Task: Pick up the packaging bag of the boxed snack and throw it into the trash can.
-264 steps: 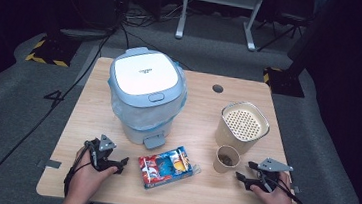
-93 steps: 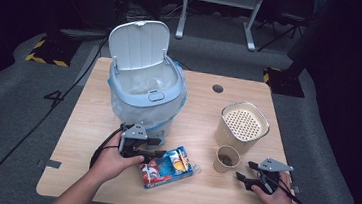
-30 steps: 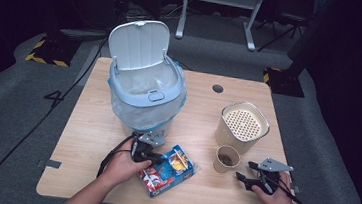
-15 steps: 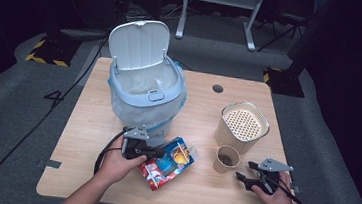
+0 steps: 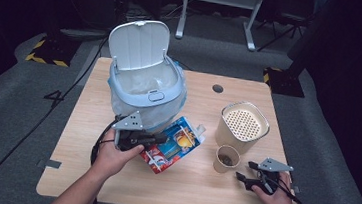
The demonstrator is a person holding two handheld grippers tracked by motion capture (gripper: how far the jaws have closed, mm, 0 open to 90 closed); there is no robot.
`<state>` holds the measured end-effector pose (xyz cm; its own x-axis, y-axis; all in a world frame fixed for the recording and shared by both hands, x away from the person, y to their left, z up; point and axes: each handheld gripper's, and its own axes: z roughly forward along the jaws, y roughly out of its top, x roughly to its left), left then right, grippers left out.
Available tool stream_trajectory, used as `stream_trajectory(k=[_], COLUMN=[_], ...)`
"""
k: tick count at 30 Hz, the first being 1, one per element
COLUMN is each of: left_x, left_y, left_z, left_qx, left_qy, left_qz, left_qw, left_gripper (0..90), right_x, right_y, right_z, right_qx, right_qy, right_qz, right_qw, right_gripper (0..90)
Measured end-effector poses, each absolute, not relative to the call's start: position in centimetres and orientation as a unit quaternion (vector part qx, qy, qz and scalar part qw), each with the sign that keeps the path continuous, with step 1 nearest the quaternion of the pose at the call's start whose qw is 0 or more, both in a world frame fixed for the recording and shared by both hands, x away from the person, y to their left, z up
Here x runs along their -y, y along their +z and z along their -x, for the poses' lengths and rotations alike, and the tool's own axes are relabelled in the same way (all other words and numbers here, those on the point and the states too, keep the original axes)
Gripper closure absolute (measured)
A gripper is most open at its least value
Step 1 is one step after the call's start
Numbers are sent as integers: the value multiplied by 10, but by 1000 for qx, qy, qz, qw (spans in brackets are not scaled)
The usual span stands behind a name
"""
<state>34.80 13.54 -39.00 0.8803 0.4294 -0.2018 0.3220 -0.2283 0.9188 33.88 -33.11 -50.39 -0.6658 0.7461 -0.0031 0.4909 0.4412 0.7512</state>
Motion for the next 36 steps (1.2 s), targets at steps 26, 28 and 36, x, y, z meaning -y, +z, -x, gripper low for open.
stream_trajectory(k=[26, 28, 36], left_x=[-156, -158, -174], left_y=[-303, -297, -270], left_z=[-354, -356, -362], left_qx=[-200, -198, -200], left_qy=[118, 121, 147], left_qz=[-729, -725, -703], left_qw=[644, 648, 666], left_gripper=[897, 897, 896], right_x=[331, 331, 331], right_y=[-504, -504, -504], right_z=[-339, -339, -339], right_qx=[-832, -832, -832], right_qy=[376, 376, 376], right_qz=[-372, -372, -372], right_qw=[170, 170, 170], right_gripper=[289, 290, 290])
